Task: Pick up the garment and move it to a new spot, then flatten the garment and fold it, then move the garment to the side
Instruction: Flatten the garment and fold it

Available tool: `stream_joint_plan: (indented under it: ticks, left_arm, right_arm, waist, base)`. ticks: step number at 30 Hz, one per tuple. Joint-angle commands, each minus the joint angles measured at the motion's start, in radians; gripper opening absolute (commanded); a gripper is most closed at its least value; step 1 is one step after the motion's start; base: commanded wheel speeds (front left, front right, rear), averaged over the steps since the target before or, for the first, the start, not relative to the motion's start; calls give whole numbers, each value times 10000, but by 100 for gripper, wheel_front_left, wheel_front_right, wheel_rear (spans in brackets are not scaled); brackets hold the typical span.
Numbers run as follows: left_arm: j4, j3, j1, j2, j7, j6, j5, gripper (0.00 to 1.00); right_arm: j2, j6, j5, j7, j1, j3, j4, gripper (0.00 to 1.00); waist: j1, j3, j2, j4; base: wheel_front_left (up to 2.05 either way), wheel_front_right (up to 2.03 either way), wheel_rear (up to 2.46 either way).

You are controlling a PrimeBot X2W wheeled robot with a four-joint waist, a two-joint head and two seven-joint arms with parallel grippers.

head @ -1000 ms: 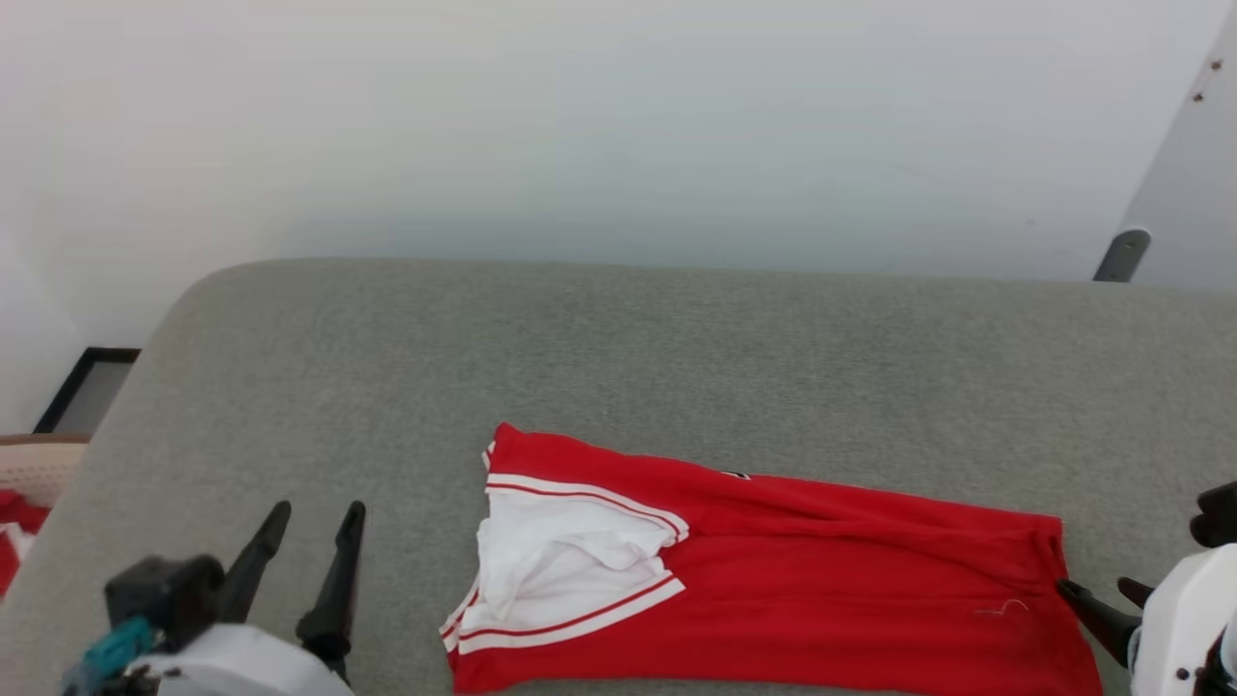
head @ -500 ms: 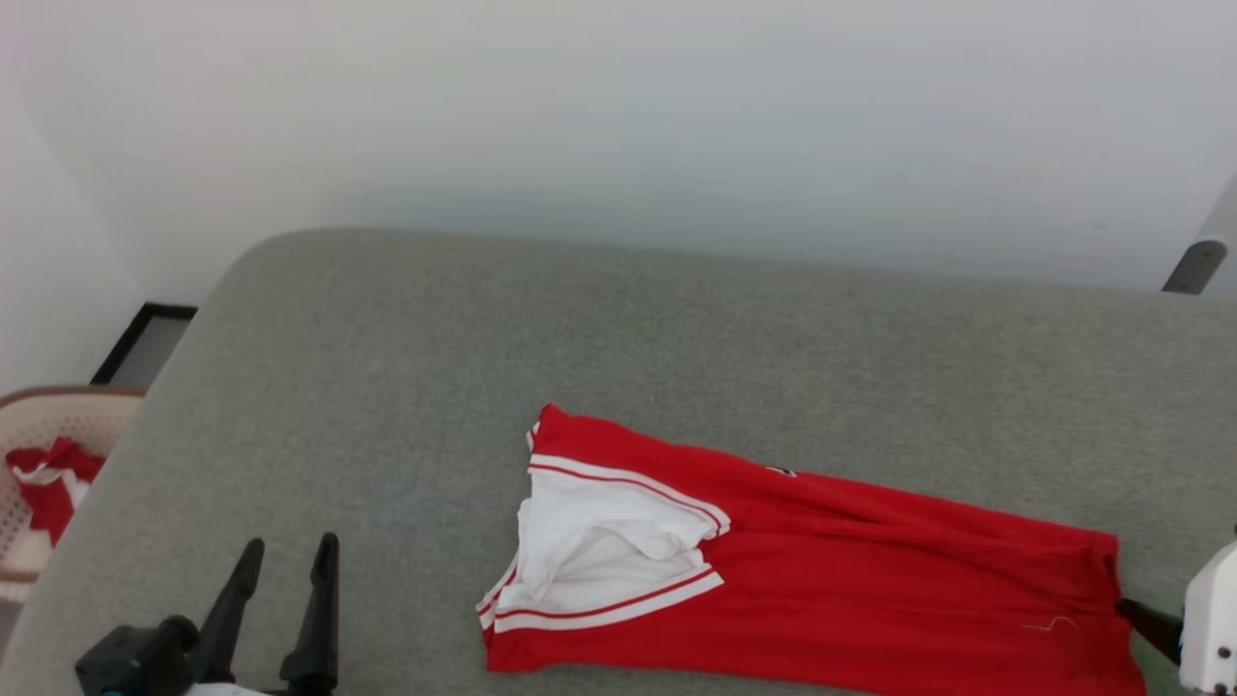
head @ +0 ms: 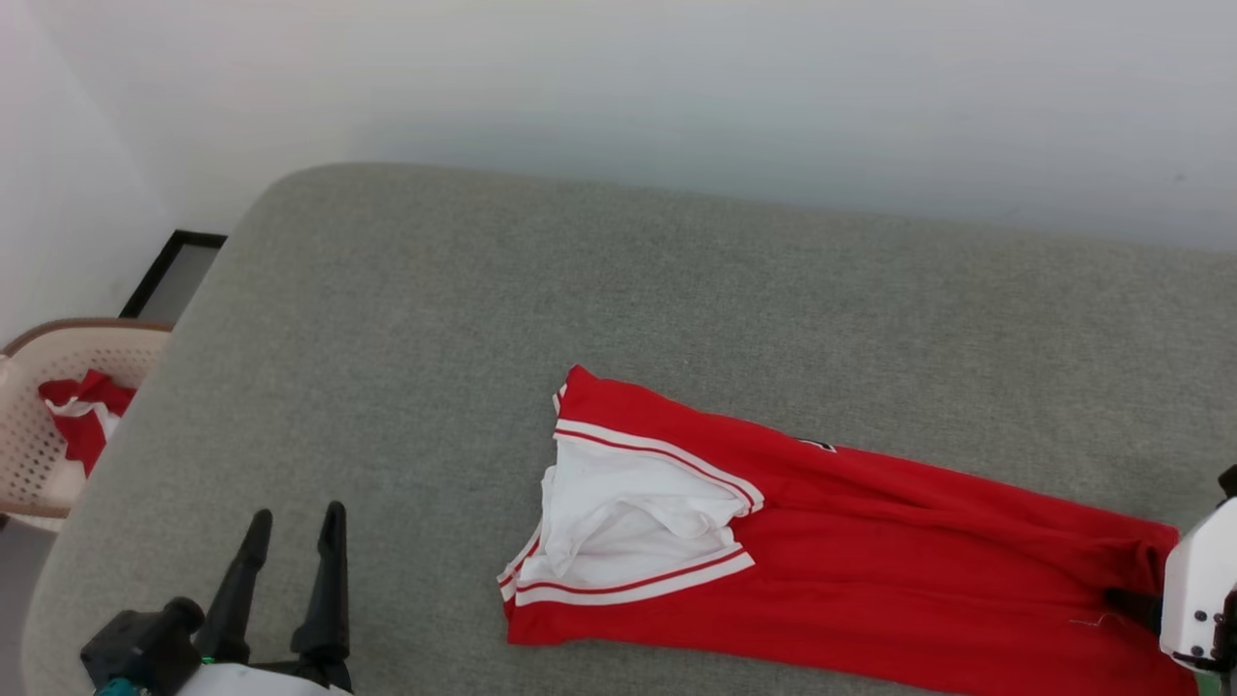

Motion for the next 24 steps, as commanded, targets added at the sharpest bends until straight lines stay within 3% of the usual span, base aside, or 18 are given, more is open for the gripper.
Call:
stream_joint_plan:
  ticks: [1,3,4,13,24]
  left_arm:
    - [34,98,-135,-88,6,-99,84,100]
    - [102,252,-183,-261,6,-225,150,100]
    - [124,328,-180,-339,6,-268,194,100]
    - [409,1164,-205,-921,6,-803,650,100]
    - [703,1837,-120,-1480,6,-1506,1325,100]
  right_arm:
    - [186,-8,-44,6,57,274,246,100]
    - [240,-3,139,5,11,564,425,22]
    - [251,-2,249,6,-5,705,484,0]
    - [-303,-11,1180,-484,-356,1432,579,0]
    - [-1553,-32,1746,-1015,-747,1817,860,0]
  waist:
    - [0,140,-1,102]
    - [0,220,-1,130]
    - [0,244,-1,139]
    - [0,440,-1,-5]
    - [0,305,-1,-426]
  base:
    - [0,0,0]
    - [0,0,0]
    - [0,0,0]
    - [0,0,0]
    - [0,0,0]
